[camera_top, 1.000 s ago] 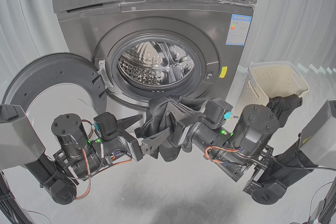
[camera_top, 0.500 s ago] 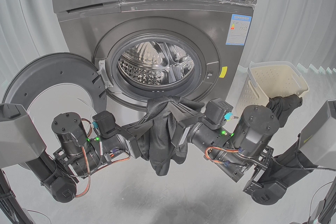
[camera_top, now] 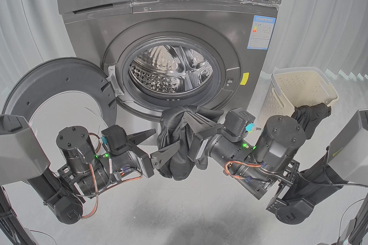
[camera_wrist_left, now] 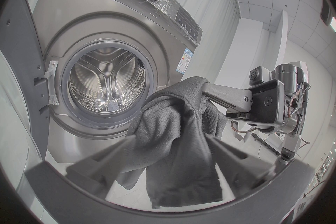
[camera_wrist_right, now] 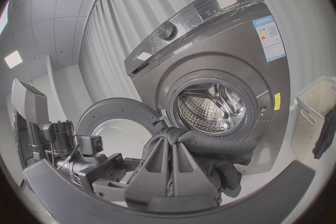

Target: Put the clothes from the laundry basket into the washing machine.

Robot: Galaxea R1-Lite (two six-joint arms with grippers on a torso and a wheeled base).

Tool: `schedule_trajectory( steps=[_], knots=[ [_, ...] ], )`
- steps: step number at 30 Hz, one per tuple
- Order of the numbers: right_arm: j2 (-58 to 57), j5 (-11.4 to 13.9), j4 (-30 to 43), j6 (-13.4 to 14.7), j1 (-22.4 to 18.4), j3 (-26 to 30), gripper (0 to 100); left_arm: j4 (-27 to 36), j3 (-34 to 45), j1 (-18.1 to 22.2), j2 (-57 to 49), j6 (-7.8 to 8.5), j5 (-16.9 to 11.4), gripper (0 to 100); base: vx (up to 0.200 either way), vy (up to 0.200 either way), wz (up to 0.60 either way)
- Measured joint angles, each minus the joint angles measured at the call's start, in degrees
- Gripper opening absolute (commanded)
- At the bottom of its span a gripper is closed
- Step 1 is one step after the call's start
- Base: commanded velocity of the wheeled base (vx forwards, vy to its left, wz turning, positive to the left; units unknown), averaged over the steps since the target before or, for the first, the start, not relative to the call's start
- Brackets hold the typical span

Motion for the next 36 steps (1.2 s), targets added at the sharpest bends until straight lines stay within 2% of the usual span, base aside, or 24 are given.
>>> schedule_trajectory(
  steps=[14,15,20,26,36],
  knots=[
    [-0.01,0.00,0.00,0.00,-0.01,0.09,0,-0.02,-0.18,0.59,-0.16,0.05,0.23,100,0.000,0.000,0.00],
    [-0.01,0.00,0.00,0.00,-0.01,0.18,0,-0.02,-0.18,0.61,-0.16,0.05,0.26,0,0.000,0.000,0.00],
    [-0.01,0.00,-0.02,0.00,-0.01,0.33,0,-0.07,-0.16,0.61,-0.18,-0.06,0.26,0,0.000,0.000,0.00],
    [-0.01,-0.01,-0.04,0.00,-0.04,0.41,0,-0.10,-0.21,0.63,-0.16,-1.07,0.28,0,0.000,0.000,0.00],
    [0.05,0.29,-0.09,-0.02,0.00,1.57,0,-0.10,-0.05,0.61,-0.60,-1.23,0.28,0,0.000,0.000,0.00]
  ],
)
